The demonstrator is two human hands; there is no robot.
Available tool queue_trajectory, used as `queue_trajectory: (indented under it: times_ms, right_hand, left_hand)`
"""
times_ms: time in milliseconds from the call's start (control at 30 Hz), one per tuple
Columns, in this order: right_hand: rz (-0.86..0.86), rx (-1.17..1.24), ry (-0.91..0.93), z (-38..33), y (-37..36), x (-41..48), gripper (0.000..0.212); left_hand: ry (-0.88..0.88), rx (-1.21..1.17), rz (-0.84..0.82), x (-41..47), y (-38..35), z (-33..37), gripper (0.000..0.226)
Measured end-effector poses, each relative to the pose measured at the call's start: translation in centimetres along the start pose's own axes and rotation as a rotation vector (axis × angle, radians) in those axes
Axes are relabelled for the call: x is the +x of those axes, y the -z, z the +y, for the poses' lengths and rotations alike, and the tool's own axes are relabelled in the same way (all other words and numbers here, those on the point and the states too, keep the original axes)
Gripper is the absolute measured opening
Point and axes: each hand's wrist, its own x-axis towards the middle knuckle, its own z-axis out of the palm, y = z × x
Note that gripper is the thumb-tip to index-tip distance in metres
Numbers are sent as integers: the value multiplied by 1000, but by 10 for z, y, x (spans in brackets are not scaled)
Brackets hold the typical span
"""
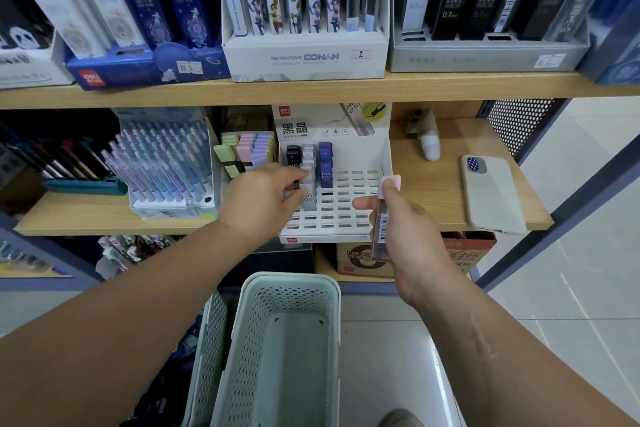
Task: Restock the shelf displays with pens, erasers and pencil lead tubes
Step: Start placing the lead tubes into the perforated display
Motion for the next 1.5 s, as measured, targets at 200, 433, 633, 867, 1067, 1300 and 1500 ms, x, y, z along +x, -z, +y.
queue_trajectory:
  times_ms: [200,433,633,867,1067,1300,1500]
  right_hand:
    - [-62,4,140,-9,-17,-2,18]
    - [-61,-154,301,-29,-57,2,9]
    - [6,-335,460,-29,-103,16,13]
    - [4,-673,695,-12,-141,30,6]
    - [93,-790,823,-19,-161,50,9]
    - [94,-1029,900,-34,-171,71,9]
    - [-34,-1168,831,-51,-172,77,4]
  left_hand:
    - [44,94,-62,-31,43,-36,16]
    - [133,193,-185,-51,96,-98,27]
    - [134,14,-135,-47,73,-98,20]
    - [-49,193,-470,-53,52,-112,35]
    - [-72,175,-483,-64,46,-125,49]
    - [3,85,-517,-63,50,-133,54]
    - [8,59,-526,-62,50,-135,55]
